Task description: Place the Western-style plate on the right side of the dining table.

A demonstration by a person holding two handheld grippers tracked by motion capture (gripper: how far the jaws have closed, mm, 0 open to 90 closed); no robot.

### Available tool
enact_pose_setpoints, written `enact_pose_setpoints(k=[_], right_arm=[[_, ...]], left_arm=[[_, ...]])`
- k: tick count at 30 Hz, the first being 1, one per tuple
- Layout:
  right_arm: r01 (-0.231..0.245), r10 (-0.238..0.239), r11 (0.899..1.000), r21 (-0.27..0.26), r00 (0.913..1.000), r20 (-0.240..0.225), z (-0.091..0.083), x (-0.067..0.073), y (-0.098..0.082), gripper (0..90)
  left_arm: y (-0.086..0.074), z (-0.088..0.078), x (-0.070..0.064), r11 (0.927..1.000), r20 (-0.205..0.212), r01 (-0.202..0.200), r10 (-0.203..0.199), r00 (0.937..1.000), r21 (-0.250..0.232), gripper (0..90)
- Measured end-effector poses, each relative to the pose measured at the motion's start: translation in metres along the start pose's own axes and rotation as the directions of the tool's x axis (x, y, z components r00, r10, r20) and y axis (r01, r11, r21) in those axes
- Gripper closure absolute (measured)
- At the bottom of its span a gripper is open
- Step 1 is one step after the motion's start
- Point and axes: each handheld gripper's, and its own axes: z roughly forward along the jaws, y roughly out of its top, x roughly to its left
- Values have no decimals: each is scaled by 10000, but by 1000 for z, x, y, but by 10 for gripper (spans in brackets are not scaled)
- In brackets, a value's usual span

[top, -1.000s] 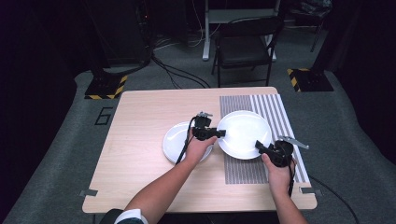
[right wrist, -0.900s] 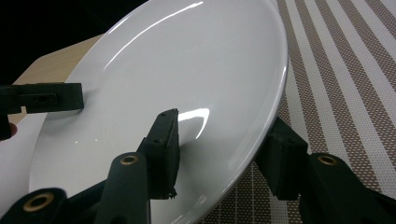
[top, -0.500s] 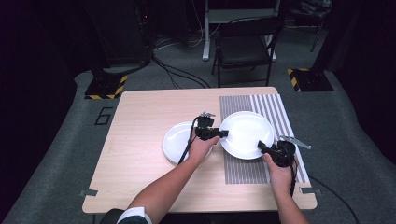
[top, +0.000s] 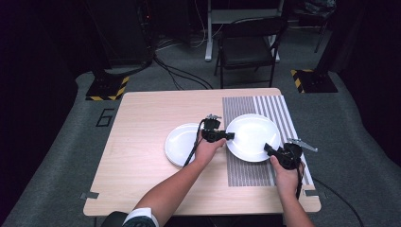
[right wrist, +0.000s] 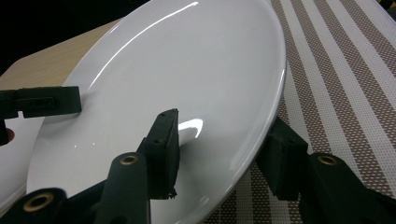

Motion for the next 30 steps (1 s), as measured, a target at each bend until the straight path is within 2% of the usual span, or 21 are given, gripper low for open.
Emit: enact_pose_setpoints(k=[7, 12, 19, 30], right_arm=[[-111, 111, 9999, -15, 9999, -30, 2, -8, -1, 513], [-104, 104, 9999, 35, 9999, 105, 3, -12, -2, 512], [-92, 90, 9998, 155, 9998, 172, 7, -15, -5, 509], [-139, 133, 9995, 279, 9997, 218, 10, -18, -7, 508]], left_arm=[[0, 6, -2, 10000, 13, -83, 82, 10000, 56, 607], [-1, 11, -2, 9999, 53, 0, -1, 10000, 111, 608], [-2, 16, -1, 9997, -79, -53, 54, 10000, 242, 615], [-4, 21, 0, 9995, -58, 31, -29, 10000, 303, 618]])
